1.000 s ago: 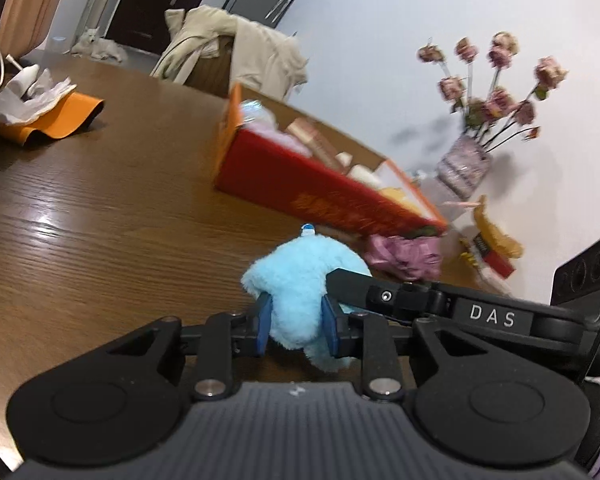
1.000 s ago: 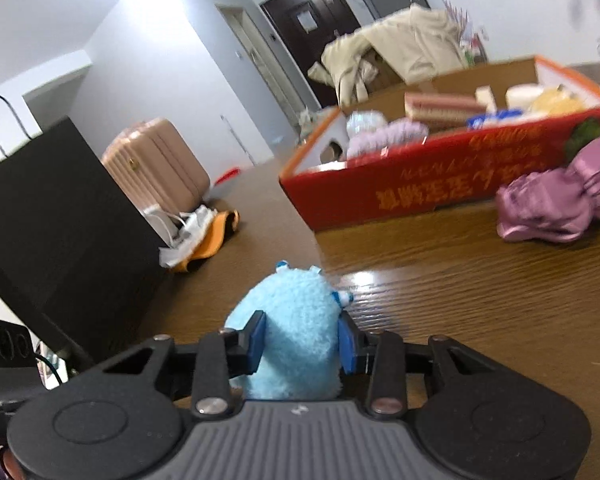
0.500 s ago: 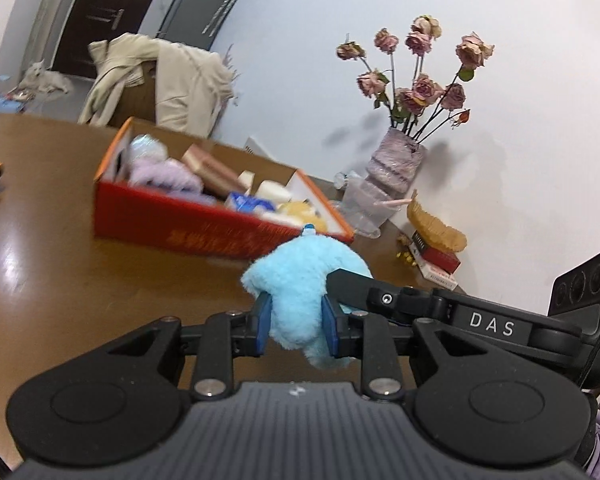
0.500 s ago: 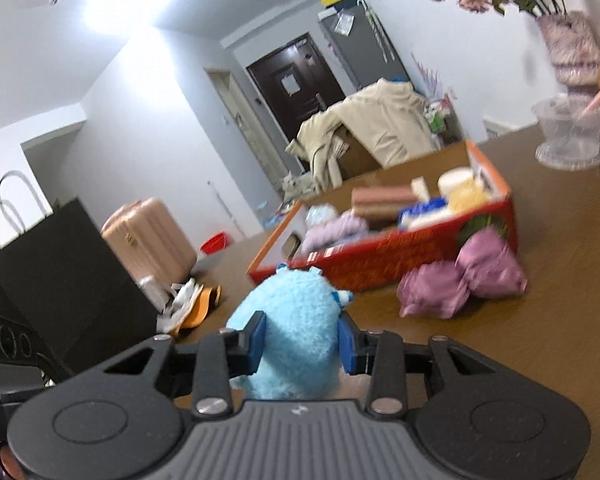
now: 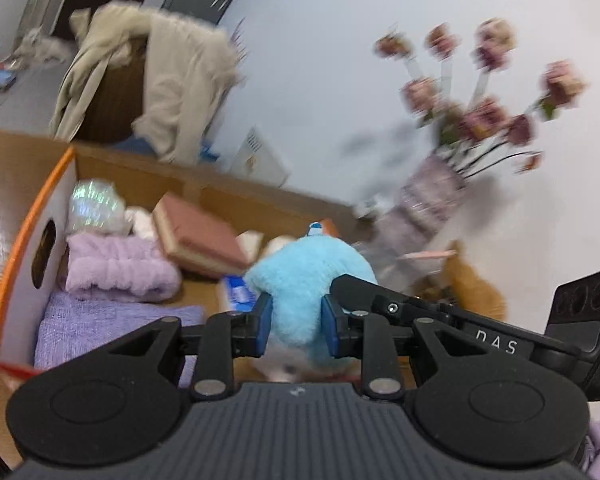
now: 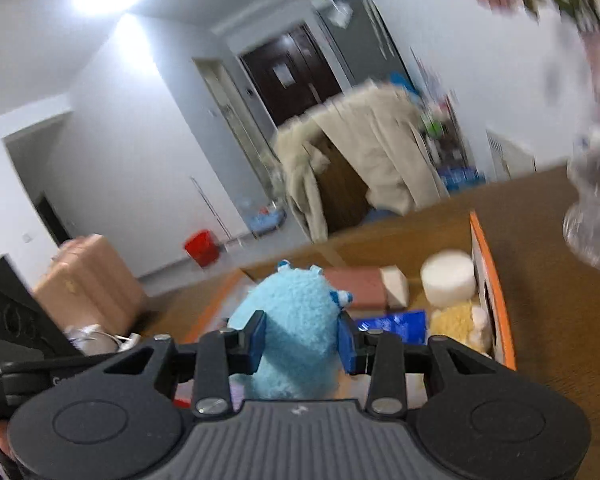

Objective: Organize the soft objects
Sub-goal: 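Carry the blue plush into the box and open both tools, then move both tools back to the pink satin bow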

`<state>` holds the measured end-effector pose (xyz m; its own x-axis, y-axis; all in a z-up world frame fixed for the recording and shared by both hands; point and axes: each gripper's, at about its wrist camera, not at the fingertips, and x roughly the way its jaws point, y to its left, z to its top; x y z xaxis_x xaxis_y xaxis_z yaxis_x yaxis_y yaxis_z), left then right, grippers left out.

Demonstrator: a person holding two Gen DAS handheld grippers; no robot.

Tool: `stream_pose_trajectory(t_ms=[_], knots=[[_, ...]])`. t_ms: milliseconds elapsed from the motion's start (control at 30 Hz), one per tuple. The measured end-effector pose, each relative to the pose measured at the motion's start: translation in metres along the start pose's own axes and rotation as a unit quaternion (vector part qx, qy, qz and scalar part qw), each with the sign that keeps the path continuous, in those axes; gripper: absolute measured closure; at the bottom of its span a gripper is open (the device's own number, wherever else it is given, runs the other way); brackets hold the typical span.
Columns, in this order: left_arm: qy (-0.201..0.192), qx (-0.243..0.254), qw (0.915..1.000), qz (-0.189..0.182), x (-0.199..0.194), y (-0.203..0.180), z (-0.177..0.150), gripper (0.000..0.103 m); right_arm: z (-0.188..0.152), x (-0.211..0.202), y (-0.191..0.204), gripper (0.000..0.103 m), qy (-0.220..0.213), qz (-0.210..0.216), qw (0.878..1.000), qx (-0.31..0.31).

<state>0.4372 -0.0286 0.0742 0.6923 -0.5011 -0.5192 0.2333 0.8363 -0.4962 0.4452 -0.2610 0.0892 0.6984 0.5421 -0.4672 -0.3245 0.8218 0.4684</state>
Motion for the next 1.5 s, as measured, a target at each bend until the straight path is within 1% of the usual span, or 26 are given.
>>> stream_pose_trajectory(t_ms=[33,67,100,133,200,267,333,367,400,533,600,633,733,867,900,967,1000,1067,1167,1233,1300,1367,1400,1433,1467,1500], knots=[[0.019,-0.004,0.9996,0.019,0.015,0.007,-0.001,0.077,-0.001,0.014,-0.008,0.067,0.021,-0.005,1.0,0.009],[0.033,-0.001,0.9987,0.04,0.023,0.012,-0.005,0.077,-0.003,0.031,-0.014,0.067,0.053,-0.012,0.998,0.019],[0.04,0.008,0.9976,0.056,0.028,0.015,-0.01,0.078,-0.007,0.045,-0.015,0.067,0.079,-0.019,0.997,0.011],[0.042,0.018,0.9969,0.065,0.029,0.017,-0.014,0.078,-0.013,0.054,-0.012,0.068,0.087,-0.026,0.996,-0.008],[0.032,0.027,0.9967,0.07,0.021,0.022,-0.021,0.078,-0.02,0.064,-0.003,0.068,0.089,-0.033,0.994,-0.049],[0.007,0.031,0.9968,0.073,0.005,0.025,-0.025,0.077,-0.022,0.067,0.012,0.067,0.095,-0.052,0.991,-0.081],[-0.01,0.029,0.9972,0.069,-0.009,0.029,-0.028,0.077,-0.023,0.076,0.025,0.066,0.112,-0.065,0.981,-0.143],[-0.015,0.026,0.9975,0.065,-0.017,0.029,-0.031,0.077,-0.026,0.082,0.032,0.066,0.121,-0.071,0.973,-0.182],[-0.017,0.024,0.9976,0.062,-0.021,0.03,-0.033,0.077,-0.026,0.085,0.034,0.066,0.126,-0.076,0.97,-0.196],[-0.024,0.031,0.9965,0.074,-0.032,0.027,-0.039,0.077,-0.015,0.098,0.033,0.065,0.154,-0.083,0.969,-0.172],[-0.029,0.039,0.996,0.075,-0.044,0.022,-0.04,0.076,-0.014,0.101,0.032,0.052,0.168,-0.094,0.969,-0.154],[-0.029,0.039,0.9963,0.071,-0.05,0.02,-0.04,0.076,-0.017,0.101,0.033,0.043,0.176,-0.102,0.967,-0.155],[-0.039,0.053,0.9954,0.07,-0.076,0.014,-0.046,0.074,-0.023,0.096,0.044,0.037,0.179,-0.11,0.963,-0.17],[-0.056,0.083,0.9913,0.086,-0.111,0.007,-0.059,0.067,-0.021,0.07,0.057,0.035,0.147,-0.154,0.961,-0.174],[-0.061,0.09,0.9898,0.092,-0.12,0.005,-0.063,0.066,-0.02,0.057,0.063,0.034,0.131,-0.166,0.96,-0.183],[-0.072,0.107,0.9868,0.098,-0.138,-0.001,-0.069,0.066,-0.016,0.03,0.073,0.031,0.101,-0.174,0.96,-0.197],[-0.078,0.115,0.9852,0.1,-0.146,-0.005,-0.071,0.065,-0.013,0.012,0.078,0.03,0.085,-0.173,0.961,-0.199],[-0.091,0.129,0.982,0.104,-0.16,-0.014,-0.073,0.06,-0.009,-0.017,0.085,0.029,0.056,-0.168,0.964,-0.199],[-0.116,0.151,0.9762,0.104,-0.179,-0.032,-0.074,0.054,-0.005,-0.064,0.093,0.02,0.019,-0.147,0.969,-0.197],[-0.124,0.156,0.9751,0.097,-0.188,-0.042,-0.075,0.053,-0.004,-0.087,0.096,0.02,0.006,-0.138,0.971,-0.194],[-0.134,0.158,0.9732,0.099,-0.195,-0.052,-0.08,0.053,-0.009,-0.113,0.099,0.02,-0.014,-0.126,0.973,-0.192],[-0.146,0.168,0.9692,0.106,-0.202,-0.062,-0.091,0.045,-0.02,-0.131,0.102,0.018,-0.033,-0.108,0.976,-0.188],[-0.156,0.175,0.9658,0.112,-0.206,-0.067,-0.101,0.042,-0.029,-0.143,0.102,0.017,-0.045,-0.096,0.977,-0.186],[-0.164,0.182,0.9626,0.115,-0.21,-0.07,-0.11,0.034,-0.04,-0.151,0.101,0.013,-0.055,-0.085,0.978,-0.184],[-0.173,0.189,0.96,0.112,-0.215,-0.074,-0.125,0.021,-0.053,-0.158,0.099,0.011,-0.063,-0.076,0.978,-0.184],[-0.175,0.195,0.9594,0.105,-0.218,-0.075,-0.138,0.017,-0.068,-0.164,0.094,0.011,-0.067,-0.071,0.979,-0.182]])
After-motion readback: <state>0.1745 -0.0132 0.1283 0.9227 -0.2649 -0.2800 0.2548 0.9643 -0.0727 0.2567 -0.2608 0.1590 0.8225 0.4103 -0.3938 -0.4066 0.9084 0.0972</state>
